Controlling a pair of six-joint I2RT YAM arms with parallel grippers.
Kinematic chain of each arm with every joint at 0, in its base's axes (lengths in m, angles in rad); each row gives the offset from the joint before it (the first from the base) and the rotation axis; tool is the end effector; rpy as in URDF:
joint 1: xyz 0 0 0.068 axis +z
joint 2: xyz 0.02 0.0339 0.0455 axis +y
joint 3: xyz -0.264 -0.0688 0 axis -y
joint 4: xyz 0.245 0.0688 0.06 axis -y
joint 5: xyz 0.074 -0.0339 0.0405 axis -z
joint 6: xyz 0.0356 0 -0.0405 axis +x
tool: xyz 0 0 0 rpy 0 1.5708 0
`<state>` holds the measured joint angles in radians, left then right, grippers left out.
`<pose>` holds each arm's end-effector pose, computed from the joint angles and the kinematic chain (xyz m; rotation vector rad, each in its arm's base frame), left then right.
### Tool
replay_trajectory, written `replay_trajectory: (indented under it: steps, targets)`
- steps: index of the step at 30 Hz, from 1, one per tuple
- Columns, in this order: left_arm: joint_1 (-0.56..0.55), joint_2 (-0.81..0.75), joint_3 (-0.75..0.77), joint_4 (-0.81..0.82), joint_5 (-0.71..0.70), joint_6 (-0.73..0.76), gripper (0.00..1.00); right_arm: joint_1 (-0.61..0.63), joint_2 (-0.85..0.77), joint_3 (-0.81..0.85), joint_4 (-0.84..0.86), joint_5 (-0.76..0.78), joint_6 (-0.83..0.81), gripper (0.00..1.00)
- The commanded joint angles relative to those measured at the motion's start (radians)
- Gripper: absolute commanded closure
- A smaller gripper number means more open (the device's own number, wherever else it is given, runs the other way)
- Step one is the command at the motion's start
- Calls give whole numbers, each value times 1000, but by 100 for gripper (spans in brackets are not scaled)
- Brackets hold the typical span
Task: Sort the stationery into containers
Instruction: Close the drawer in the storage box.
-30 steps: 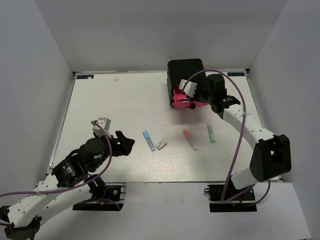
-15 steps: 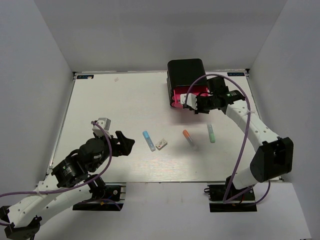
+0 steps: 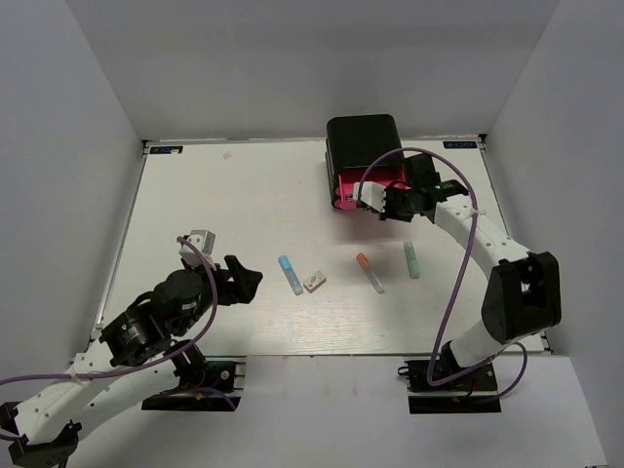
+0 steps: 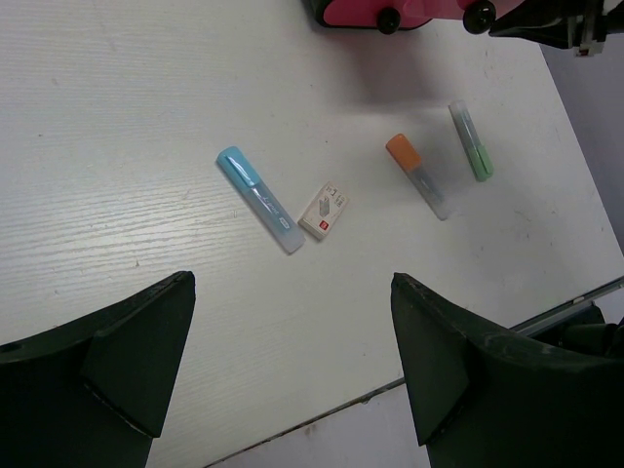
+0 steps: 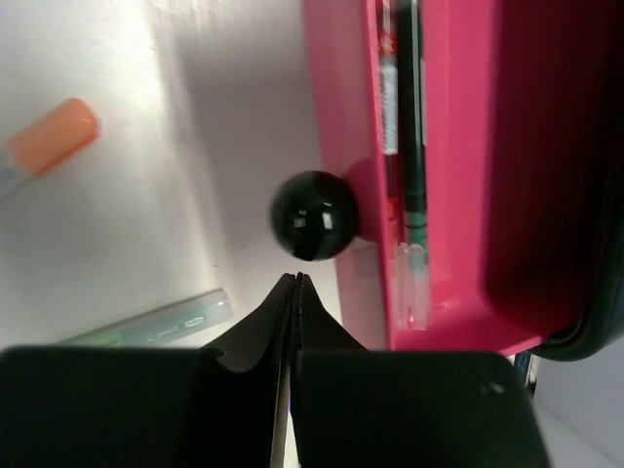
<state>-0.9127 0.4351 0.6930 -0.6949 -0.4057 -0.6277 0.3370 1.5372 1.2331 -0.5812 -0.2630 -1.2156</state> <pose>0.0716 -0.0696 0.3001 0.0248 2.0188 -0.5918 0.3098 0.1183 0.2773 -1.7725 1.6425 -0.0774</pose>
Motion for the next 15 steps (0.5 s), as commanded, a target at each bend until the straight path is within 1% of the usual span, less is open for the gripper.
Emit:
replay_trajectory:
  steps: [1,2,9,15]
  targets:
    - [0,-6,-10,21,8,11,8,-9,21,-7,106,82,57,100]
    - [0,-6,-10,21,8,11,8,-16,23,-11,150,87,60,100]
    - [0,-6,-10,21,8,11,8,-19,47,3,257,105,106,100]
    - [0,-6,-10,21,8,11,8,-16,72,45,277,74,136,100]
